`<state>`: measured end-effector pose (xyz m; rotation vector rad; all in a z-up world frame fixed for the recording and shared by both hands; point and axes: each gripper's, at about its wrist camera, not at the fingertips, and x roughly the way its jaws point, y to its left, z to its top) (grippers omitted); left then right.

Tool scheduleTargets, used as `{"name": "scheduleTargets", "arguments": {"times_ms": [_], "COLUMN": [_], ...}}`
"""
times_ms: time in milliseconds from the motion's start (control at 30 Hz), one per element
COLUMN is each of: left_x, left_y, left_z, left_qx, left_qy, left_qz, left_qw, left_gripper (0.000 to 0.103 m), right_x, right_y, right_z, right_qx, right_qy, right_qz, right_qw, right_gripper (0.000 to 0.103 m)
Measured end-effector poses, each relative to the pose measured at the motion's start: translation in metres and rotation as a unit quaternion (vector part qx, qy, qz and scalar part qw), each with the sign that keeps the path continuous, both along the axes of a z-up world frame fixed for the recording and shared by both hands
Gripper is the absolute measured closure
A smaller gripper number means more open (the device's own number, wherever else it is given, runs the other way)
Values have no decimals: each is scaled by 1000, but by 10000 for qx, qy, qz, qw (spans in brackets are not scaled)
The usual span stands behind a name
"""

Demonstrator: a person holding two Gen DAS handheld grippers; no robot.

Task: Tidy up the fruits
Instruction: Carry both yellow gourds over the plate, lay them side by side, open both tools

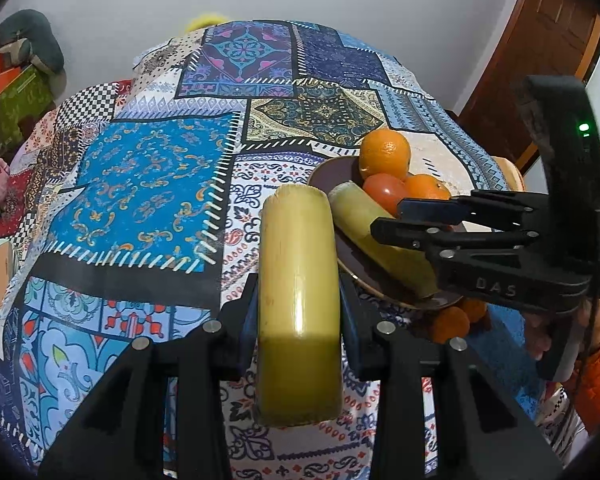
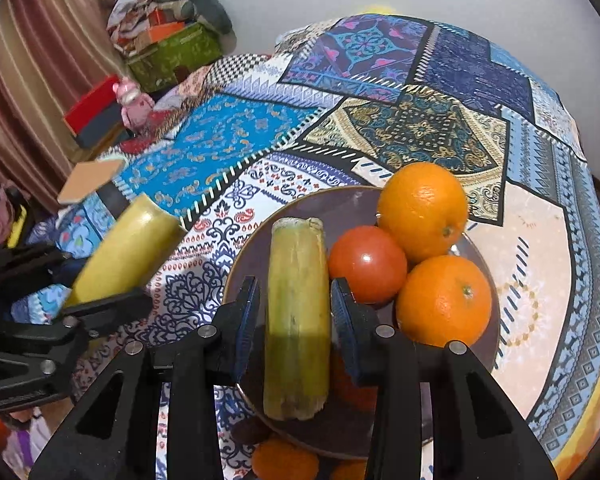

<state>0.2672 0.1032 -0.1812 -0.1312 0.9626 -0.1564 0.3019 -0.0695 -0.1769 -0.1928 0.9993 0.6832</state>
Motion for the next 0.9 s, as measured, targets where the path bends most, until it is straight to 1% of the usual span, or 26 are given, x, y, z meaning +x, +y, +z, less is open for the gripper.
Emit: {"name": "scheduleTargets", "arguments": {"times_ms": [167, 300, 367, 533, 633, 900], "left_x": [5, 13, 17, 31, 39, 48], "left_y": [-9, -19, -23, -32, -33, -54], "left_z": [2, 2, 1, -9, -16, -17], "left_qx": [-74, -69, -35, -47, -139, 270], "left_qy": [31, 85, 92, 293, 437, 470], "left_qz": [-26, 60, 110, 347, 512, 591], "left_qw": [10000, 9999, 9999, 9990, 9976, 9968], "left_gripper": [67, 67, 67, 67, 67, 67], "right_x": [-7, -12, -13, -18, -21, -30], "right_y": [-18, -38, -48, -69, -81, -102], "right_z": [17, 28, 31, 31, 30, 26], "right_qx": [214, 298, 297, 326, 371, 498], "right_qy": [-141, -287, -338, -378, -386, -422], "right_qz": [-87, -208, -275, -378, -401, -414], "right_qw": [9996, 9989, 9986, 9980, 9978, 9970], "right_gripper": [68, 68, 68, 68, 68, 68]}}
